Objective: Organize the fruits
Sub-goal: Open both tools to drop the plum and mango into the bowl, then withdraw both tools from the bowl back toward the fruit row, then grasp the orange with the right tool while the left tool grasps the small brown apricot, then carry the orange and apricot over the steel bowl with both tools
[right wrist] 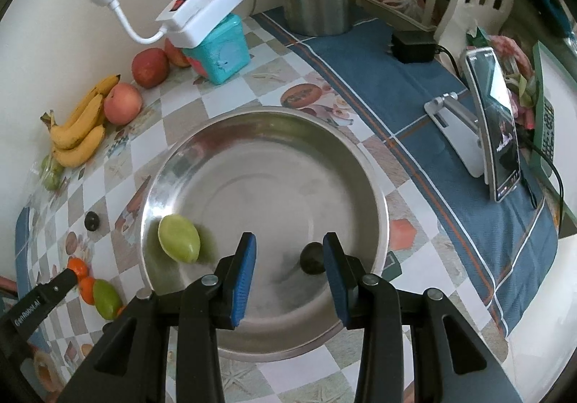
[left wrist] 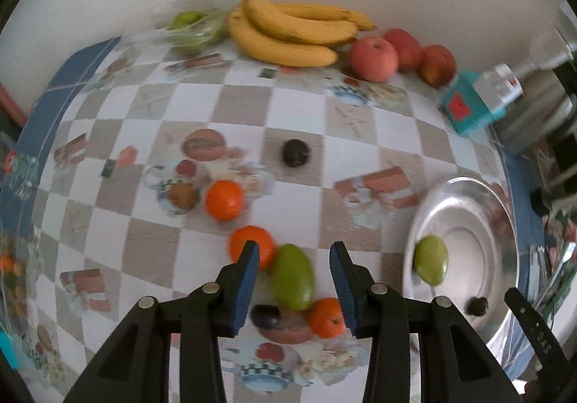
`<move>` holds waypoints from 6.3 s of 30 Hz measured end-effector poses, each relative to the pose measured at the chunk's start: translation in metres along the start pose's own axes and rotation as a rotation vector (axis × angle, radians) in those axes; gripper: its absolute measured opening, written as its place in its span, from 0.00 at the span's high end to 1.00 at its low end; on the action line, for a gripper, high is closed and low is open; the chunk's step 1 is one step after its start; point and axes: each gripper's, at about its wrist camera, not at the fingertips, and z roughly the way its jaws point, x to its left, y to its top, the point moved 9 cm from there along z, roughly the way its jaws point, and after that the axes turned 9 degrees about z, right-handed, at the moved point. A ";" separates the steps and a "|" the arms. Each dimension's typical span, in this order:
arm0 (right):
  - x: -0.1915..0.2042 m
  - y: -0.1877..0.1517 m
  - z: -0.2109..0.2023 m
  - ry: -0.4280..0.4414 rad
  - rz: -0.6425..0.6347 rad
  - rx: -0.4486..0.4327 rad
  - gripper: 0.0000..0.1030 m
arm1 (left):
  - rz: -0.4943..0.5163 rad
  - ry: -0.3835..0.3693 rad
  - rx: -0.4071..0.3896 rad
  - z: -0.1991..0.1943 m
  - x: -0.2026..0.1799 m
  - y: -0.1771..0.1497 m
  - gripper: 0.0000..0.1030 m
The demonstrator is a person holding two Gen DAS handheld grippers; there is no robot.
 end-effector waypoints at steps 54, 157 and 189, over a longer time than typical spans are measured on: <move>0.095 -0.049 0.005 0.126 -0.254 0.026 0.06 | -0.185 0.186 -0.048 -0.012 0.115 -0.029 0.00; 0.169 -0.117 0.010 0.268 -0.423 0.179 0.63 | -0.308 0.071 0.134 0.011 0.128 -0.086 0.77; 0.168 -0.116 0.010 0.272 -0.410 0.183 0.63 | -0.313 0.079 0.136 0.018 0.136 -0.089 0.73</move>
